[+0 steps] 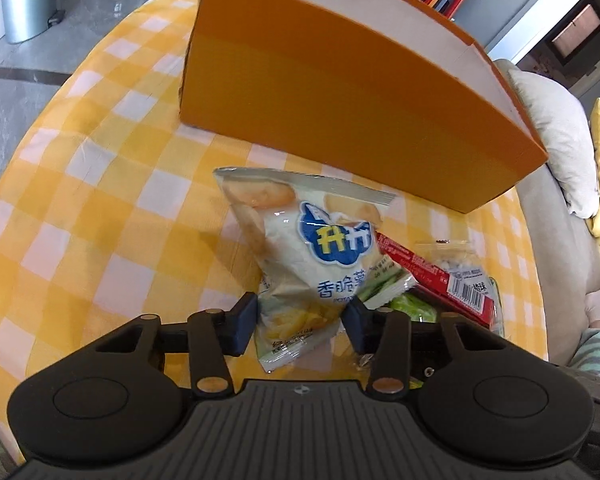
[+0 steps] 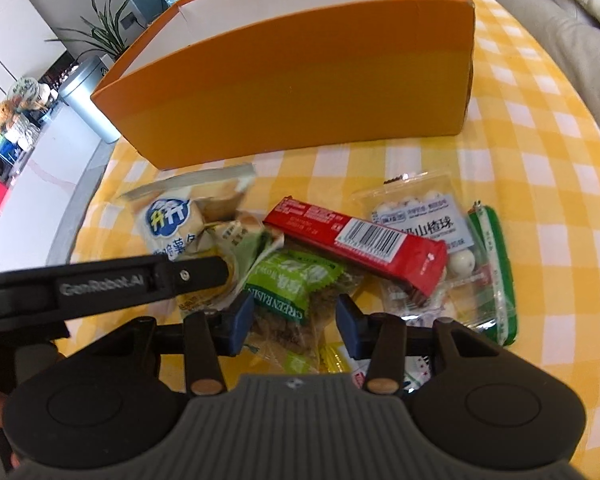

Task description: Organize snacks

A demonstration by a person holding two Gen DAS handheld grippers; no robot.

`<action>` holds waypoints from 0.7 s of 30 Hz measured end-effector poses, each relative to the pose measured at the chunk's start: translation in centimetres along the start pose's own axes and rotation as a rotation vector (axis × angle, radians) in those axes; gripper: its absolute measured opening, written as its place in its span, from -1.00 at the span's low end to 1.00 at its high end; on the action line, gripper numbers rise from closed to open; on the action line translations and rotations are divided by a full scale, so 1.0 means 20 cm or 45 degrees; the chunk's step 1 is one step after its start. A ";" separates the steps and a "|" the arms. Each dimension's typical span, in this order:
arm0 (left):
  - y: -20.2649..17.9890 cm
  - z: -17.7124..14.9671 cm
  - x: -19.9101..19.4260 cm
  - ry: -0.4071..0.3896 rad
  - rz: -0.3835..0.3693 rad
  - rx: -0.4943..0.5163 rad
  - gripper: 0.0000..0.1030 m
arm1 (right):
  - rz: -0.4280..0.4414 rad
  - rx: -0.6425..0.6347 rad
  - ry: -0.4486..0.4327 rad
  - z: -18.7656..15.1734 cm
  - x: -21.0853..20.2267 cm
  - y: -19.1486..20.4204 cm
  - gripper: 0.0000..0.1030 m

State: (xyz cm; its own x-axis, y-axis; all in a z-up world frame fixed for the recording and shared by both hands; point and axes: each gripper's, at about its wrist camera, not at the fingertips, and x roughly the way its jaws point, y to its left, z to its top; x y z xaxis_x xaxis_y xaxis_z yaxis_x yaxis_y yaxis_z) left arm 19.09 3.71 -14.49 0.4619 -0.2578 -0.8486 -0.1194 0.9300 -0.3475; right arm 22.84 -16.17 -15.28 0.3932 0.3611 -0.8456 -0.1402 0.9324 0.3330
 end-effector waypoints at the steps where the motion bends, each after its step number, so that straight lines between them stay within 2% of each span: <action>1: 0.00 0.00 0.00 -0.002 0.005 0.011 -0.04 | 0.008 0.010 0.002 0.00 0.00 -0.01 -0.18; 6: -0.02 -0.01 -0.01 -0.029 0.011 0.053 -0.20 | 0.059 0.043 0.013 -0.02 0.01 -0.02 -0.40; 9: -0.04 -0.01 -0.03 -0.044 0.043 0.091 -0.27 | 0.053 0.006 0.003 -0.03 0.00 -0.01 -0.48; 21: -0.01 -0.05 -0.16 -0.059 0.079 0.104 -0.32 | 0.054 -0.066 -0.028 -0.05 -0.08 0.02 -0.59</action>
State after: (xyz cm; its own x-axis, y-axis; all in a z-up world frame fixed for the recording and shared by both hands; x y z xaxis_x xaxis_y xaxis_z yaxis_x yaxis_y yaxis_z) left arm 16.81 4.05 -12.00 0.4961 -0.1883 -0.8476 -0.0780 0.9626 -0.2595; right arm 21.28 -16.32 -14.26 0.4053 0.4007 -0.8217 -0.2036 0.9158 0.3462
